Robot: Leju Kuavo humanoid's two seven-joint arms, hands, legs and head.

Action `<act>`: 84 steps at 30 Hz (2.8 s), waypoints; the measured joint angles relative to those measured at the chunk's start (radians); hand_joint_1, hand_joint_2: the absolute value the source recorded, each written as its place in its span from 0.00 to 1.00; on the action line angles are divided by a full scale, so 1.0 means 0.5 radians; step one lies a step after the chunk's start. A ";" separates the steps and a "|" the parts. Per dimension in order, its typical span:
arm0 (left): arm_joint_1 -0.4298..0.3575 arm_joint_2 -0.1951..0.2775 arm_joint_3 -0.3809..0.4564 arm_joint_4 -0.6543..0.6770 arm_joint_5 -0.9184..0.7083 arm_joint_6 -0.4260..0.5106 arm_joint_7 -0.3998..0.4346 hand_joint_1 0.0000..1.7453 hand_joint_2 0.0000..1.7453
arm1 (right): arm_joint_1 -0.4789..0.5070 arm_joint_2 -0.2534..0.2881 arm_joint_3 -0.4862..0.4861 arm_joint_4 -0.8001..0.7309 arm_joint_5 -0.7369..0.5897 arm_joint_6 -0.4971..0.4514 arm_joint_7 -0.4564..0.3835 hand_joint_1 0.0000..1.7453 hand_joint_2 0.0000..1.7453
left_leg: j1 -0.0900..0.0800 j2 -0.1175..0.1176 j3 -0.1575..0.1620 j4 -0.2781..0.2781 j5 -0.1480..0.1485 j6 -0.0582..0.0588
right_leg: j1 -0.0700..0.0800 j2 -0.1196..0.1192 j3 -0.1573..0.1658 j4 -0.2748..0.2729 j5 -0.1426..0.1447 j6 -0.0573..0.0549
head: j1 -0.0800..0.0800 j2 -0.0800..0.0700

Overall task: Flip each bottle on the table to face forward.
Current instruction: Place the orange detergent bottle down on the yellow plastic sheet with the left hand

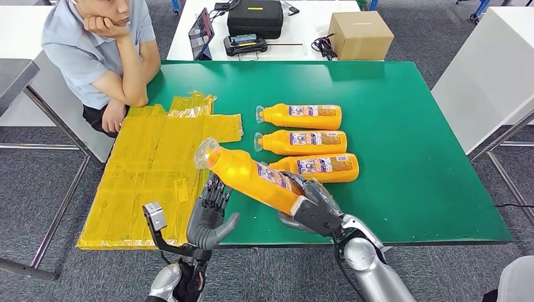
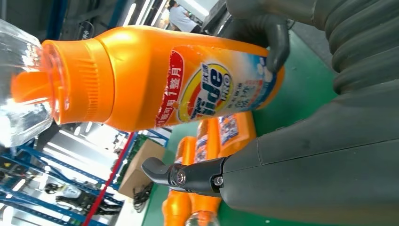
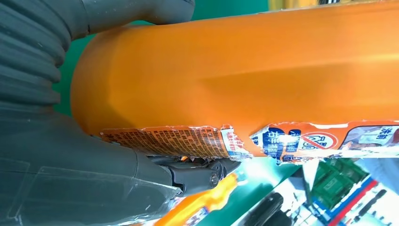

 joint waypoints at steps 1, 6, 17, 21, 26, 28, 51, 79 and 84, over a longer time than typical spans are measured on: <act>-0.006 -0.001 0.001 0.003 0.002 0.000 -0.014 0.00 1.00 | -0.005 0.008 0.010 0.006 -0.001 0.000 -0.003 1.00 1.00 | 0.000 0.000 0.000 0.000 0.000 0.000 | 0.000 0.000 0.000 0.000 0.000 0.000 | 0.000 0.000; -0.018 -0.003 0.015 0.005 0.038 -0.002 -0.052 0.00 1.00 | -0.023 0.029 0.056 0.038 -0.003 0.010 -0.008 1.00 1.00 | 0.000 0.000 -0.001 0.000 0.000 0.000 | 0.000 0.000 -0.001 0.000 0.000 0.000 | 0.000 0.000; -0.089 -0.008 -0.021 0.028 0.207 -0.208 -0.064 0.00 1.00 | -0.152 0.053 0.195 0.298 -0.030 0.050 -0.064 1.00 1.00 | 0.000 0.000 -0.001 0.000 0.000 0.000 | 0.000 0.000 -0.001 0.000 0.000 0.000 | 0.000 0.000; -0.111 -0.008 -0.029 0.054 0.207 -0.211 -0.064 0.00 1.00 | -0.184 0.054 0.228 0.360 -0.035 0.054 -0.083 1.00 1.00 | 0.000 0.000 -0.002 0.000 0.000 0.000 | 0.000 0.000 -0.002 0.000 0.000 0.000 | 0.000 0.000; -0.153 -0.008 -0.048 0.121 0.205 -0.204 -0.064 0.00 1.00 | -0.229 0.063 0.294 0.405 -0.043 0.060 -0.106 1.00 1.00 | 0.000 0.000 -0.002 0.000 0.000 0.000 | 0.000 0.000 -0.002 0.000 0.000 0.000 | 0.000 0.000; -0.160 -0.008 -0.057 0.144 0.206 -0.200 -0.065 0.00 1.00 | -0.240 0.067 0.310 0.414 -0.044 0.059 -0.109 1.00 1.00 | 0.000 0.000 -0.002 0.000 0.000 0.000 | 0.000 0.000 -0.002 0.000 0.000 0.000 | 0.000 0.000; -0.215 -0.008 -0.091 0.180 -0.103 0.117 -0.157 1.00 1.00 | -0.294 0.098 0.432 0.487 -0.097 0.019 -0.060 0.99 1.00 | 0.000 0.000 -0.003 0.000 0.000 0.000 | 0.000 0.000 -0.003 0.000 0.000 0.000 | 0.000 0.000; -0.012 0.003 -0.130 -0.502 -1.438 0.669 0.019 1.00 1.00 | 0.022 0.224 0.204 0.289 0.071 -0.204 0.062 0.00 0.00 | 0.000 0.000 -0.008 0.000 0.000 0.000 | 0.000 0.000 -0.008 0.000 0.000 0.000 | 0.000 0.000; 0.061 0.012 -0.136 -0.733 -1.799 0.765 0.074 1.00 1.00 | 0.099 0.293 0.066 0.175 0.186 -0.243 0.069 0.00 0.75 | 0.000 0.000 -0.008 0.000 0.000 0.000 | 0.000 0.000 -0.008 0.000 0.000 0.000 | 0.000 0.000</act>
